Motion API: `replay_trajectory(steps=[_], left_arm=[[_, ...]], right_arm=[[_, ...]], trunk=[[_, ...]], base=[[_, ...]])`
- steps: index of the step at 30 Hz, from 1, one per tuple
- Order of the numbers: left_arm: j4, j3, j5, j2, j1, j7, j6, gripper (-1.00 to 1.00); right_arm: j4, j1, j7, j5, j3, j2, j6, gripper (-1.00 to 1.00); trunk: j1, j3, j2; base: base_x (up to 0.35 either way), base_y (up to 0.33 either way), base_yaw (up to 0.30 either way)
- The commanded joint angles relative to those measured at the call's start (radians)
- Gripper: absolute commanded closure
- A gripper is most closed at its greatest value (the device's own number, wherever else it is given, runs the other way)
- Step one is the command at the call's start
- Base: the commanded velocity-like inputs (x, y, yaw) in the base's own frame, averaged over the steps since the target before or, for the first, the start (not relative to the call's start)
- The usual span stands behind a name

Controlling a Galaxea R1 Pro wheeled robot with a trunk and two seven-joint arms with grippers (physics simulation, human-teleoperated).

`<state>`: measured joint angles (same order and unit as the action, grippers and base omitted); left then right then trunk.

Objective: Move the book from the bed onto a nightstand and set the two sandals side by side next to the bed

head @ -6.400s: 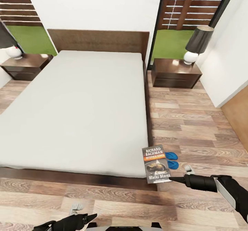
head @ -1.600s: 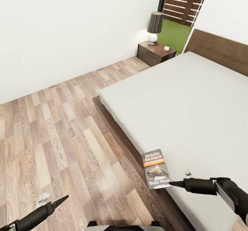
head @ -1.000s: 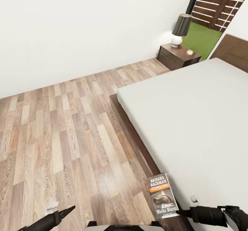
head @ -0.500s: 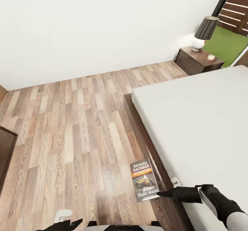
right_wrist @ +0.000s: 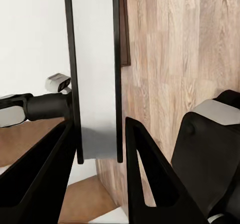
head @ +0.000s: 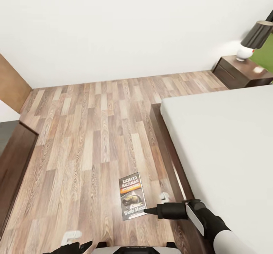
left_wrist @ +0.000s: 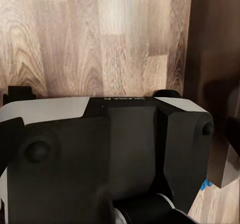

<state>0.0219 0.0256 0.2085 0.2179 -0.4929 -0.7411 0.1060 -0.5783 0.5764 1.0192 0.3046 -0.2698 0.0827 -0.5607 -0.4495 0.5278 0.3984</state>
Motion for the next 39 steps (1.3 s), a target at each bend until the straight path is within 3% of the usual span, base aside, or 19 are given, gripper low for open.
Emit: replay_trajectory(steps=[1, 6, 10, 11, 15, 17, 23, 35, 39], left_arm=[[-0.002, 0.002, -0.002, 0.0, -0.001, -0.003, 0.005, -1.0], [-0.002, 0.002, -0.003, 0.0, -0.001, -0.004, 0.007, -1.0], [-0.002, 0.002, -0.003, 0.001, -0.001, -0.004, 0.007, -1.0], [-0.002, 0.002, -0.003, 0.001, -0.001, -0.004, 0.008, -1.0], [-0.002, 0.002, -0.003, 0.001, -0.001, -0.004, 0.008, -1.0], [-0.003, 0.002, -0.002, 0.001, -0.001, -0.004, 0.008, -1.0], [-0.003, 0.002, -0.003, 0.001, -0.001, -0.004, 0.008, -1.0], [-0.003, 0.002, -0.001, 0.0, -0.001, -0.005, 0.008, -1.0], [-0.003, 0.002, -0.001, 0.0, -0.001, -0.005, 0.008, -1.0]], right_arm=[[-0.001, 0.0, -0.004, 0.013, -0.005, 0.001, -0.009, 1.0], [0.0, 0.0, -0.006, 0.013, -0.003, 0.004, -0.001, 1.0], [0.003, -0.001, -0.004, 0.013, -0.003, 0.028, 0.004, 1.0], [0.004, -0.001, -0.004, 0.013, -0.003, 0.069, 0.007, 1.0], [0.006, -0.001, 0.0, 0.014, -0.003, 0.163, 0.037, 1.0], [0.008, -0.001, 0.001, 0.014, -0.002, 0.179, 0.047, 1.0], [0.107, -0.002, 0.001, 0.016, -0.001, 0.19, 0.054, 1.0], [0.139, -0.002, -0.001, 0.015, 0.0, 0.19, 0.054, 1.0], [0.226, -0.002, -0.004, 0.017, 0.0, 0.19, 0.085, 1.0]], trunk=[[0.0, 0.002, 0.002], [0.0, 0.004, 0.002], [0.0, 0.005, 0.002], [0.0, 0.006, 0.002], [0.0, 0.007, 0.002], [0.0, 0.008, 0.002], [0.0, 0.011, 0.002], [0.0, 0.014, 0.002], [0.0, 0.014, 0.002]], base=[[0.0, 0.0, 0.292], [0.0, 0.0, 0.292], [0.0, 0.0, 0.291], [0.0, 0.0, 0.29], [0.0, 0.0, 0.29], [0.0, 0.0, 0.29], [0.0, 0.0, 0.29], [0.0, 0.0, 0.22], [0.0, 0.0, 0.021]])
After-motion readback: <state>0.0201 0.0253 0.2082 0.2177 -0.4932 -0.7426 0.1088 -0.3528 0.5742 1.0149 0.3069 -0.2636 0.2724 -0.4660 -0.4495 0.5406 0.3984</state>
